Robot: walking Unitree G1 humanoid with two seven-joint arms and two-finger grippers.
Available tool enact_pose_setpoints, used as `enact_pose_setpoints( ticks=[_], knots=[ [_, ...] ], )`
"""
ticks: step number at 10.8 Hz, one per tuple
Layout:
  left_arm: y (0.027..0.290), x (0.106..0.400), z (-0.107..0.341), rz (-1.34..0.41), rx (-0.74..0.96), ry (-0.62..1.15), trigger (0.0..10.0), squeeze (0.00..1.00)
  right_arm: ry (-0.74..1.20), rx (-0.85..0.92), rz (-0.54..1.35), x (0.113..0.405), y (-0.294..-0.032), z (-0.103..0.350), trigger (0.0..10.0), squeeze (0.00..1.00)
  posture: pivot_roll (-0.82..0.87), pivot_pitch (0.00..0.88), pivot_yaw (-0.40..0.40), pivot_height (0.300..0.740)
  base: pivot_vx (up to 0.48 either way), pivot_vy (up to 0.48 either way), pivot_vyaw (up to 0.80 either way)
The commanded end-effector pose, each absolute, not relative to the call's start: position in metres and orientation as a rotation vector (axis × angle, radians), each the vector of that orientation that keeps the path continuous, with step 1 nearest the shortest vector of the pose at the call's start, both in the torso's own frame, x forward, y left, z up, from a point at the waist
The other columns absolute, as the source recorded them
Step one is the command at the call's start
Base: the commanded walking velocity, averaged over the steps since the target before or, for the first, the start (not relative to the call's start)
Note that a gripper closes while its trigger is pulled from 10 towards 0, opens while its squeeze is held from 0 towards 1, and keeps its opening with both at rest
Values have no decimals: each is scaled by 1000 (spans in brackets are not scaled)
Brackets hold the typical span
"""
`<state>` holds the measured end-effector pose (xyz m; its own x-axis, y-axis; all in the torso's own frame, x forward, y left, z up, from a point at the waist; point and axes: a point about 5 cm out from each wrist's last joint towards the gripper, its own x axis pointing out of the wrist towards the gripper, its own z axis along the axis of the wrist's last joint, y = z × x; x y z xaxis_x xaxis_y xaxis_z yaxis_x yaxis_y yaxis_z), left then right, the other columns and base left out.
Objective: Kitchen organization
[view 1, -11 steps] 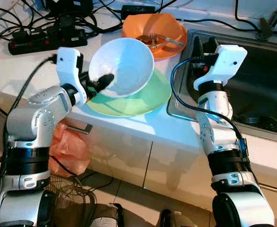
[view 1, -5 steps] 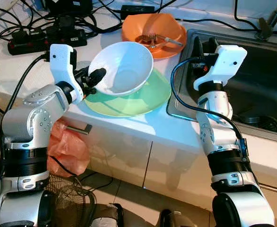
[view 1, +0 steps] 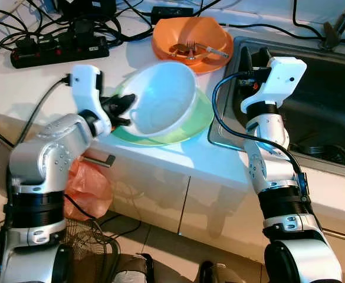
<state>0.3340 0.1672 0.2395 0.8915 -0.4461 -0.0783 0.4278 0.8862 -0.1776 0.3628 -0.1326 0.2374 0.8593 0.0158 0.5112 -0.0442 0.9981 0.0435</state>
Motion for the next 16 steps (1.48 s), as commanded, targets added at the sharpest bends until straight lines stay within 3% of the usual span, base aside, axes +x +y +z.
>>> enact_pose_setpoints(
  ticks=[1, 7, 9, 13, 14, 15, 16],
  knots=[
    [165, 331, 230, -469, -152, 168, 0, 0, -531, 49, 37, 364, -131, 237, 10000, 0, 78, 171, 39, 740, 0, 0, 0],
    [166, 335, 256, -392, -241, -34, 0, 0, -525, 46, 33, 364, -133, 236, 10000, 0, 80, 166, 35, 740, 0, 0, 0],
    [159, 329, 275, -427, -268, -173, 0, 0, -524, 43, 27, 365, -134, 236, 10000, 0, 79, 162, 31, 740, 0, 0, 0],
    [152, 324, 283, -480, -275, -227, 0, 0, -524, 42, 24, 366, -136, 236, 10000, 0, 83, 138, 25, 740, 0, 0, 0],
    [152, 320, 296, -498, -277, -326, 1569, 0, -523, 40, 20, 366, -137, 236, 10000, 0, 85, 135, 23, 740, 0, 0, 0],
    [154, 319, 304, -480, -287, -373, 1569, 0, -523, 40, 17, 367, -138, 236, 10000, 0, 85, 135, 23, 740, 0, 0, 0],
    [150, 317, 310, -487, -240, -416, 10000, 0, -523, 38, 13, 367, -139, 237, 10000, 0, 86, 137, 18, 740, 0, 0, 0]
  ],
)
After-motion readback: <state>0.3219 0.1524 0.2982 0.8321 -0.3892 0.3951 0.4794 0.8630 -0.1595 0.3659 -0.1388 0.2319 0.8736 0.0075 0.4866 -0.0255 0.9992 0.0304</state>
